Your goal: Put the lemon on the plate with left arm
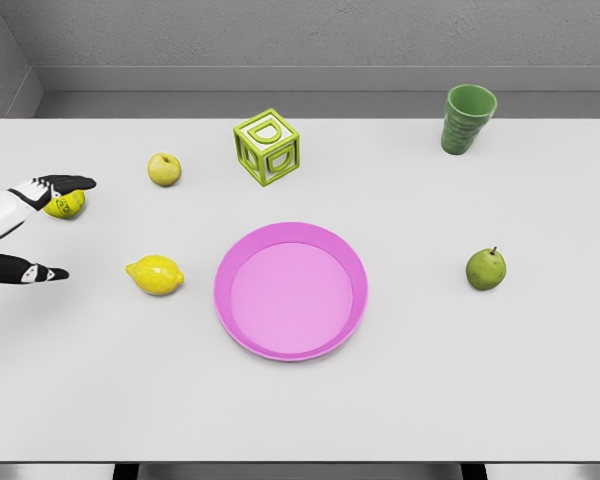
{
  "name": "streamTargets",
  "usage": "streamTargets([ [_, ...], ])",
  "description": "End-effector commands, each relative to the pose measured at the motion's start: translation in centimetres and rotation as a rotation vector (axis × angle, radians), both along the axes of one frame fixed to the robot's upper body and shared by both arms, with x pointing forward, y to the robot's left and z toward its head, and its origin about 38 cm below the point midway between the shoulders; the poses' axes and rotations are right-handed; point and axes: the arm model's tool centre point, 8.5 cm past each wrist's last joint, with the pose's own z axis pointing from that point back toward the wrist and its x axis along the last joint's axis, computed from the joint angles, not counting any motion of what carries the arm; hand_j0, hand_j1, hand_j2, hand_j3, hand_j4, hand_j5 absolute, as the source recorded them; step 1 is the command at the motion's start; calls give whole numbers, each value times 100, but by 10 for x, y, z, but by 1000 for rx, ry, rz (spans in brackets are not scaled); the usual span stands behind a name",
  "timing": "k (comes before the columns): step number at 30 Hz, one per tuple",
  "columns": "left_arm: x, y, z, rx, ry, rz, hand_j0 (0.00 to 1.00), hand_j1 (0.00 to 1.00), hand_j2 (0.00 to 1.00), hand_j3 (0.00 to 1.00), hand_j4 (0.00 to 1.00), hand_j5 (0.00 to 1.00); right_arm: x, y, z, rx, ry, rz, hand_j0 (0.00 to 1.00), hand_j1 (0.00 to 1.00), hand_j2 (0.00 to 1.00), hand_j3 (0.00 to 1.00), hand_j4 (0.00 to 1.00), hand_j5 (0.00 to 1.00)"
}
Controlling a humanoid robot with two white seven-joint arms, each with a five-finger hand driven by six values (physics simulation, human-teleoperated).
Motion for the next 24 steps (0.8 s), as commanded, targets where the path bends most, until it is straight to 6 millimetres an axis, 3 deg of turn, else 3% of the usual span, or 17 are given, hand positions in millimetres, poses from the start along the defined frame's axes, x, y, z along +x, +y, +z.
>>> streamTargets([
  [1,0,-2,1,-6,-1,-3,100,100,100,100,100,100,-1,0,0,2,2,1,100,100,100,100,100,100],
  [5,-1,-3,-3,23,23,-19,100,100,100,100,100,100,-2,0,0,2,3,-1,100,100,100,100,100,100],
  [12,-1,-6,-18,222,74,-54,100,100,100,100,100,100,-1,0,0,1,2,1,100,100,100,100,100,100],
  [16,15,-52,-33,284,89,-194,100,100,100,100,100,100,0,0,0,1,0,1,100,100,100,100,100,100],
  [19,20,-62,-35,335,75,-217,100,100,100,100,100,100,0,0,0,1,0,1,100,100,100,100,100,100],
  [24,21,-62,-35,375,76,-222,100,100,100,100,100,100,-1,0,0,1,2,1,100,100,100,100,100,100],
])
